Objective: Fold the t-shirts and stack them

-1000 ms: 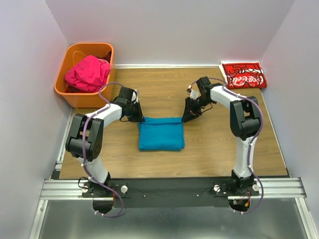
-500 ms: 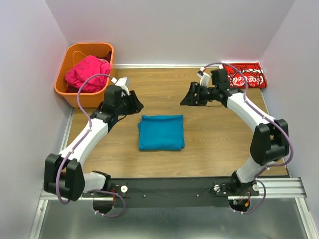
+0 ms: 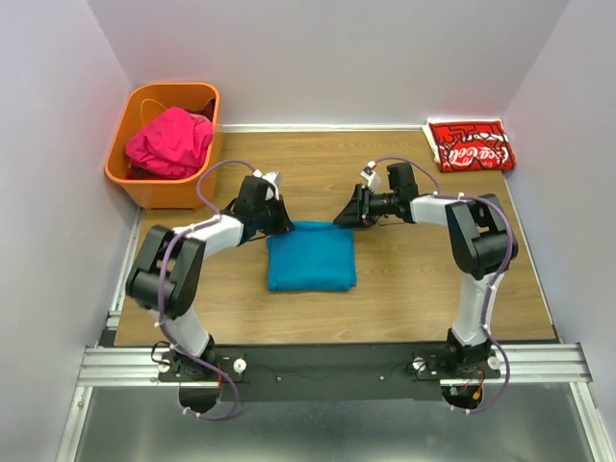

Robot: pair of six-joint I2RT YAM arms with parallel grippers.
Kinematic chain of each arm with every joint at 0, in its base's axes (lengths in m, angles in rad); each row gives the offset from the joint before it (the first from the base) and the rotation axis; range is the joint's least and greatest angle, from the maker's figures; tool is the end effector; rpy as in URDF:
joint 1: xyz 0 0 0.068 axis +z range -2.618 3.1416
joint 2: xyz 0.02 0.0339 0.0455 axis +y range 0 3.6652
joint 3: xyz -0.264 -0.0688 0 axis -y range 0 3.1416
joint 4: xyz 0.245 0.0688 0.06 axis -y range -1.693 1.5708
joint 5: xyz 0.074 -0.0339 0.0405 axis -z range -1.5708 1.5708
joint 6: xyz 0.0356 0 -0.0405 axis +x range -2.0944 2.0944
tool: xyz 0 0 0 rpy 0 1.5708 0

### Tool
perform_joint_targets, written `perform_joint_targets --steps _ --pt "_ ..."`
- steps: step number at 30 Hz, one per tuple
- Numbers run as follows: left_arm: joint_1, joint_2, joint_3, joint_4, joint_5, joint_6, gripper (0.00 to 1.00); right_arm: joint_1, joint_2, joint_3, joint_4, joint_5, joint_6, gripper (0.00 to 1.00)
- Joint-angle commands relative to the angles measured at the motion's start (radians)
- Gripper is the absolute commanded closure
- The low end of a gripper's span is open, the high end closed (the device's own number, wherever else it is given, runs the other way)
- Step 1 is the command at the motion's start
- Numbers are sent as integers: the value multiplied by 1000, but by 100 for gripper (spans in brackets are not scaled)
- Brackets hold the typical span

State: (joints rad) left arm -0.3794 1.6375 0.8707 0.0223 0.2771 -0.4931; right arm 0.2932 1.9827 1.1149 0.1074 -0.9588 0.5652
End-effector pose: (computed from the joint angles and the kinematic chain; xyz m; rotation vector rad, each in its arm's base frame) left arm 0.3078 -0.1332 0.1768 0.0101 2.4040 -0.7477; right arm 0.3729 0.1430 0.1422 -0.2009 2.4031 1.5327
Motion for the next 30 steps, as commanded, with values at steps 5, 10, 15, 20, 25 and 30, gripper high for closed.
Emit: perform_joint_targets --steps 5,10,15,20,25,30 --pt "112 277 134 103 112 -93 83 -37 159 77 121 17 42 49" --pt "112 188 122 82 125 -87 72 -42 32 24 121 49 71 47" --pt "102 -57 61 -1 82 -52 59 -2 -138 -45 127 14 117 45" --pt "33 -257 -64 -91 50 -50 60 110 -234 -150 129 -52 136 46" --pt "-58 -363 -228 -91 21 -110 70 222 -256 -280 181 -58 166 50" --pt "-82 -306 -369 -36 -57 -200 80 222 -167 -421 285 20 188 61"
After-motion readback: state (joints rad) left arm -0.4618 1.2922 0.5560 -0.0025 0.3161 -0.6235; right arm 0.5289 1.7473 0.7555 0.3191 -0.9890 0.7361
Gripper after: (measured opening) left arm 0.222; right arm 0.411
